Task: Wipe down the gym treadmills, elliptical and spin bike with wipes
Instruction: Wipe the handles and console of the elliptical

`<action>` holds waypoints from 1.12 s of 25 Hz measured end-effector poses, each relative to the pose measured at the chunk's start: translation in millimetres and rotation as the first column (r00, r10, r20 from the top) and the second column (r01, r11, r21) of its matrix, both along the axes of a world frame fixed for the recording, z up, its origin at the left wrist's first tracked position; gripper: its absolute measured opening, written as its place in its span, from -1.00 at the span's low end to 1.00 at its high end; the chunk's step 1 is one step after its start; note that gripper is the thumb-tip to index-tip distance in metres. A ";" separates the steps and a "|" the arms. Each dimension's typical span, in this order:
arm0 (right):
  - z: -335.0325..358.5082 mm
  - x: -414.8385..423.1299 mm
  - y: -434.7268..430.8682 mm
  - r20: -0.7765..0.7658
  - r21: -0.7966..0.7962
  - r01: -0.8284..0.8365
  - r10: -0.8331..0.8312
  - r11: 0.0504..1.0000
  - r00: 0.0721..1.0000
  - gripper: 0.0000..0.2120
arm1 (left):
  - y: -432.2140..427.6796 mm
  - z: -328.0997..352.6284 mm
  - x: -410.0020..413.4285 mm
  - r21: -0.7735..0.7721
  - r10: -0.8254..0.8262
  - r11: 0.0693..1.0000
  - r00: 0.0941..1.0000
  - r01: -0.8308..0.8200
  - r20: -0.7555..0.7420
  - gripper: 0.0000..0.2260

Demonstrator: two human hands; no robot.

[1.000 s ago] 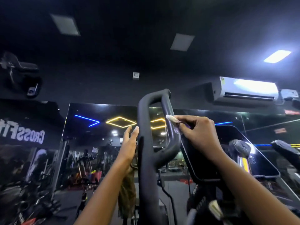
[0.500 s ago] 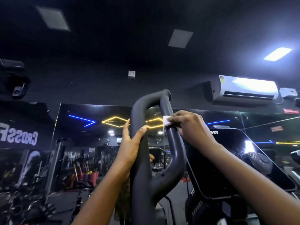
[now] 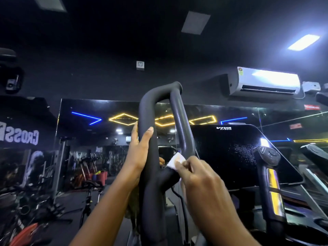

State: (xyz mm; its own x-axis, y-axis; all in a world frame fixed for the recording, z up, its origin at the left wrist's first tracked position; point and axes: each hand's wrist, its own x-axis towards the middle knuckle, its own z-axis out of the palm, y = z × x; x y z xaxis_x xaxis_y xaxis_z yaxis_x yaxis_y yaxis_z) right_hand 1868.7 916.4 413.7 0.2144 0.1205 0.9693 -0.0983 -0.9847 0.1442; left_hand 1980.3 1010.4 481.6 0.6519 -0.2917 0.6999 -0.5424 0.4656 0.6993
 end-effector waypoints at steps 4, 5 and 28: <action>1.2 -12.6 2.5 -0.061 0.036 -0.130 0.133 0.991 0.989 -0.84 | 0.3 -1.1 -0.7 0.001 0.007 1.000 1.000 -0.007 0.013 -0.48; 10.6 -14.8 -6.7 -0.055 0.070 -0.119 0.123 0.990 0.991 -0.87 | 0.6 -1.2 -0.1 0.007 -0.001 1.000 1.000 0.000 0.013 -0.47; 21.0 9.0 -35.2 0.084 -0.068 -0.089 0.094 0.994 0.992 -0.62 | -1.2 -0.2 1.6 0.005 -0.002 1.000 1.000 0.002 0.006 -0.49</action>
State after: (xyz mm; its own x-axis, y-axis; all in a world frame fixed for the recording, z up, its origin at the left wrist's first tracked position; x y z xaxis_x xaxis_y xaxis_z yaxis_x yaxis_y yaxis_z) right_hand 1877.6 881.2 434.7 0.1153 0.1978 0.9734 -0.0232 -0.9792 0.2017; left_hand 1982.0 1009.2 481.3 0.6476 -0.2959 0.7022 -0.5456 0.4633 0.6984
